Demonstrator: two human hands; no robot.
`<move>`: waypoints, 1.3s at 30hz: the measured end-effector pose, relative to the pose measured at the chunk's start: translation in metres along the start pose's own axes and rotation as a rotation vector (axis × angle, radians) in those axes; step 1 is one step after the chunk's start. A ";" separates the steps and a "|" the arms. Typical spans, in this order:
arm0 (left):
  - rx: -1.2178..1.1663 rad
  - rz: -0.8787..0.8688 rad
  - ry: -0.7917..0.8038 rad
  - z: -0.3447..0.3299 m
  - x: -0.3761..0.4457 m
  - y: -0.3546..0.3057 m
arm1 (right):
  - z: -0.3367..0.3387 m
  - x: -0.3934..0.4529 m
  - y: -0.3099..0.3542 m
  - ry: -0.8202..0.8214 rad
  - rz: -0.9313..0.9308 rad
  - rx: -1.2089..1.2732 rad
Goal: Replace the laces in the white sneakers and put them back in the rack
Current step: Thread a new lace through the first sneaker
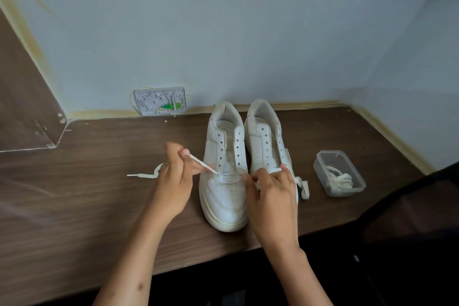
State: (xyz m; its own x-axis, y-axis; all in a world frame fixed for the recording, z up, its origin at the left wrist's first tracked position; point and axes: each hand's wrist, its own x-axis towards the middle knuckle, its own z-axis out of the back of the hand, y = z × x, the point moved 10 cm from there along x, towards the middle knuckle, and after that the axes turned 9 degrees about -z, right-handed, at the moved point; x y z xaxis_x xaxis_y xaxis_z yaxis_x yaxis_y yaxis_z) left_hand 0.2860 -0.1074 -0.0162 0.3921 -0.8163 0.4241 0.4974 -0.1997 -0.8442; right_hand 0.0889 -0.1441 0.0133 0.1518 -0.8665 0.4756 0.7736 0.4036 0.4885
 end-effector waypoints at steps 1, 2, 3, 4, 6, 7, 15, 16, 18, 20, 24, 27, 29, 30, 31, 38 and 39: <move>-0.018 0.017 -0.008 0.002 0.000 0.002 | 0.002 0.000 0.002 0.005 0.007 0.006; -0.025 0.028 -0.016 0.004 0.001 0.002 | 0.002 -0.001 0.002 0.017 0.005 0.006; -0.023 0.031 -0.023 0.006 0.001 0.004 | 0.001 -0.002 0.001 0.036 -0.008 0.003; -0.019 0.032 -0.032 0.009 0.000 0.006 | -0.001 -0.001 -0.001 0.059 -0.030 0.001; -0.007 0.020 -0.031 0.012 -0.001 0.006 | -0.008 -0.001 -0.007 0.109 -0.066 -0.009; 0.029 -0.003 -0.008 0.012 -0.001 0.004 | -0.011 -0.002 -0.007 0.124 -0.064 -0.016; 0.422 -0.258 0.210 -0.007 -0.001 -0.018 | -0.022 -0.005 0.001 0.198 -0.026 0.016; 0.434 -0.272 0.199 -0.008 0.000 -0.019 | -0.022 -0.004 0.001 0.195 -0.025 0.018; 0.480 -0.313 0.170 -0.011 0.000 -0.023 | -0.022 -0.004 0.001 0.202 -0.027 0.018; 0.509 -0.334 0.161 -0.013 -0.001 -0.025 | -0.023 -0.004 0.001 0.214 -0.039 0.028; 0.468 -0.312 0.055 -0.004 0.001 -0.026 | -0.024 -0.003 -0.001 0.236 -0.053 0.051; 0.333 -0.240 -0.059 0.007 0.003 -0.028 | -0.025 -0.003 0.000 0.245 -0.059 0.051; 0.312 -0.222 -0.052 0.006 0.002 -0.023 | -0.023 -0.002 0.000 0.249 -0.069 0.049; 0.303 -0.205 -0.024 0.005 0.002 -0.018 | -0.021 -0.001 0.002 0.250 -0.070 0.039; 0.286 -0.178 0.010 0.004 0.002 -0.012 | -0.018 0.001 0.002 0.264 -0.079 0.018; 0.181 0.141 0.261 0.022 -0.014 -0.028 | 0.023 0.008 -0.006 0.449 -0.409 0.262; 0.143 0.164 0.292 0.026 -0.014 -0.037 | 0.030 0.010 -0.004 0.467 -0.447 0.352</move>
State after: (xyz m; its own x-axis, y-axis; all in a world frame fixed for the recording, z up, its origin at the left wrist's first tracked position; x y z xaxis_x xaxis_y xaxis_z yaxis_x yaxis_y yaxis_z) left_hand 0.2820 -0.0750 0.0178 0.2488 -0.9556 0.1578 0.5576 0.0081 -0.8301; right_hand 0.0692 -0.1457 0.0383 0.1750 -0.9736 -0.1467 0.5917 -0.0151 0.8060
